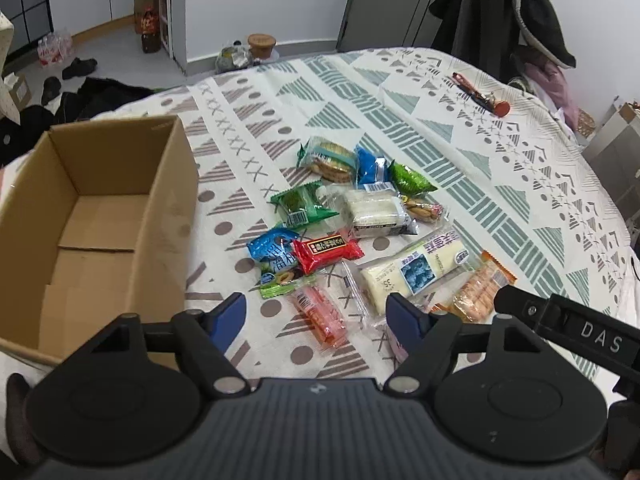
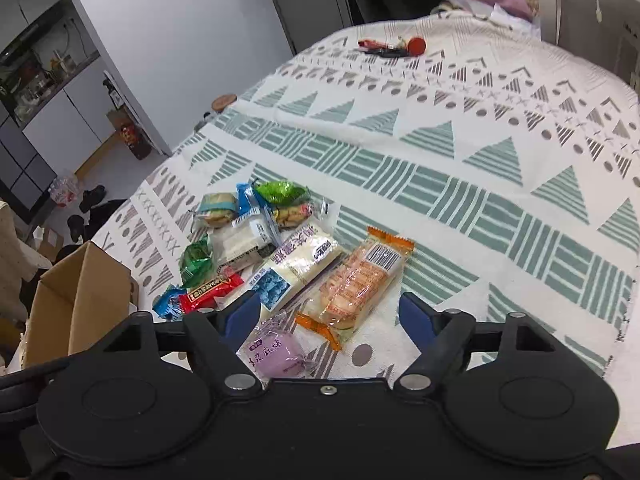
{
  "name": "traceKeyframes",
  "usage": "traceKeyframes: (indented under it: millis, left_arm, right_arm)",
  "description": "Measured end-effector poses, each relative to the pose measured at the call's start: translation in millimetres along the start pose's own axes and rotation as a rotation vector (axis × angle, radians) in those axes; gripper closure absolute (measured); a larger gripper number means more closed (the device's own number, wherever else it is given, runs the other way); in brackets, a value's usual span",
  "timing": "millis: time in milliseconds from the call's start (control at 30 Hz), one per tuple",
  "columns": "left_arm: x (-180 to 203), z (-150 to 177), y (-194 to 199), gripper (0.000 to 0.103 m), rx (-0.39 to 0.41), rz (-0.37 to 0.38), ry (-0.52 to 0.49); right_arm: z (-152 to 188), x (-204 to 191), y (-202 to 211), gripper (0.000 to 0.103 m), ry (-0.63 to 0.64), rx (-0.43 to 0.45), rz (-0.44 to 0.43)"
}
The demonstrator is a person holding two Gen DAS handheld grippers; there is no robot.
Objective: Organize snacks
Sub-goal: 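Grasp the orange wafer pack with the right gripper while the left grasps the red-orange pack, then carry both packs over the cardboard box and open both grippers to drop them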
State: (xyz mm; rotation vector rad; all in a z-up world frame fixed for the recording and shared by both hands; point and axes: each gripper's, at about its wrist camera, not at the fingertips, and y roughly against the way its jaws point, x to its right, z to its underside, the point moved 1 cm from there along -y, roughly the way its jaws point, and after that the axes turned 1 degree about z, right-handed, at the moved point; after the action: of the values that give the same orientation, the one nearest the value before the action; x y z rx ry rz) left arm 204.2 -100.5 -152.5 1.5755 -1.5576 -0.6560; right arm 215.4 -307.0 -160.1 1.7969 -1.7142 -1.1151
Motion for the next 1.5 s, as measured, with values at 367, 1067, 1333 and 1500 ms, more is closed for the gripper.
traceKeyframes:
  millis: [367,1067,1333,1500]
  left_arm:
    - [0.4,-1.5,-45.7,0.043,-0.069,-0.002,0.029]
    - [-9.5,7.4,-73.6,0.082,-0.092,-0.008,0.077]
    - [-11.8,9.2,-54.9,0.085,-0.052,0.02,0.081]
    - [-13.9,7.7,-37.4,0.085,-0.018,0.042,0.079]
  right_arm:
    - [-0.5,3.3,-41.9,0.041,-0.017,-0.101,0.018]
    - [-2.2,-1.3,-75.1,0.07,0.011,-0.13,0.101]
    - [-0.7,-5.4,-54.6,0.084,0.017,-0.09,0.061]
    - [-0.7,-13.5,-38.1,0.085,0.036,-0.053,0.035]
